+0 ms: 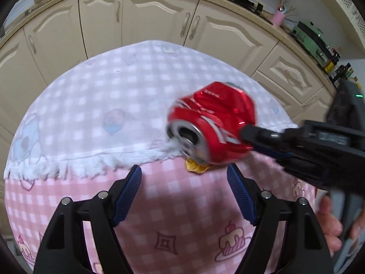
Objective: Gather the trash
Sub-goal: 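Grasp the orange peel piece with the left tool while the right tool grasps the red Coca-Cola can, then carry both items over the blue bin and open both tools to drop them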
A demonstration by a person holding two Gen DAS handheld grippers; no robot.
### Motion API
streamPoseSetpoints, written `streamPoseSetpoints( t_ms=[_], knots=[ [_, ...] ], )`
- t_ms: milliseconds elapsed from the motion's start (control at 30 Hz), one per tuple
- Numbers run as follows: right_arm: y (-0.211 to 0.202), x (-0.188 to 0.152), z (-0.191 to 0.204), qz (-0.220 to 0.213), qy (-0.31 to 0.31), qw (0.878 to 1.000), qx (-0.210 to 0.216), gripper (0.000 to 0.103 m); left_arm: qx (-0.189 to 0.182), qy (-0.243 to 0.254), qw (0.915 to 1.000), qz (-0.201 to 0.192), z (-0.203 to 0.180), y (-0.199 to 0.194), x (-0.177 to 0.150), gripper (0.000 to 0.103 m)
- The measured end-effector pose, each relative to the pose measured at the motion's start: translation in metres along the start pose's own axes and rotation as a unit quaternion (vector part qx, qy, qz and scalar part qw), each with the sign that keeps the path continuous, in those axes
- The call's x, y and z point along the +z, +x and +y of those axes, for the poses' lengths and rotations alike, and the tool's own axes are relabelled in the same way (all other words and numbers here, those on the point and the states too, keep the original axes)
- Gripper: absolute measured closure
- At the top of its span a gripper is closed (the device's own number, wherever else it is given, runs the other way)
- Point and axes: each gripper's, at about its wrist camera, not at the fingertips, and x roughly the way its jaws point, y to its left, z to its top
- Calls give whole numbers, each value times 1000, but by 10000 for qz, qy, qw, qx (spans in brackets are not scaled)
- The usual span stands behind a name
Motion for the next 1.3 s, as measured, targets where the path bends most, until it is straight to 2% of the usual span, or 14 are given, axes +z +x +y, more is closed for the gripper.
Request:
streamPoseSetpoints(
  t_ms=[100,167,300,333,367,400,433,500,633,767,967,1033,1200,1300],
  knots=[
    [-29,5,-5,-366,-139,9991,-153,89,-112,9,9999,81,-8,9,5,28],
    [-46,8,-11,-583,-141,9978,-298,89,0,104,9999,88,-18,15,7,28],
    [-73,12,-31,-720,-96,9961,-498,89,121,274,9993,227,-29,29,9,28],
    [-75,12,-36,-723,-67,9959,-533,89,207,334,9991,163,-31,30,9,34],
    [-80,11,-44,-726,-24,9956,-599,89,428,405,9982,95,-32,30,9,52],
    [-83,10,-49,-738,17,9953,-625,89,604,393,9974,47,-31,29,9,62],
    [-86,10,-53,-748,56,9951,-641,89,599,342,9976,44,-29,28,10,64],
    [-89,9,-62,-748,155,9949,-664,89,435,233,9988,73,-23,27,12,64],
    [-98,4,-69,-764,182,9948,-648,89,515,223,9984,66,-22,22,11,64],
    [-112,-1,-74,-860,224,9944,-579,89,336,395,9987,29,-45,13,7,64],
    [-165,-15,-110,-1213,417,9903,-525,89,0,1086,9941,-54,-120,4,-3,64],
    [-182,-19,-126,-1346,546,9880,-527,89,-123,1374,9904,-36,-157,7,-7,64],
    [-243,-37,-199,-1791,1157,9742,-738,89,-516,2098,9761,232,-254,24,-30,64],
    [-272,-51,-246,-1927,1517,9638,-1050,89,-782,2540,9630,450,-317,37,-53,64]
  ],
)
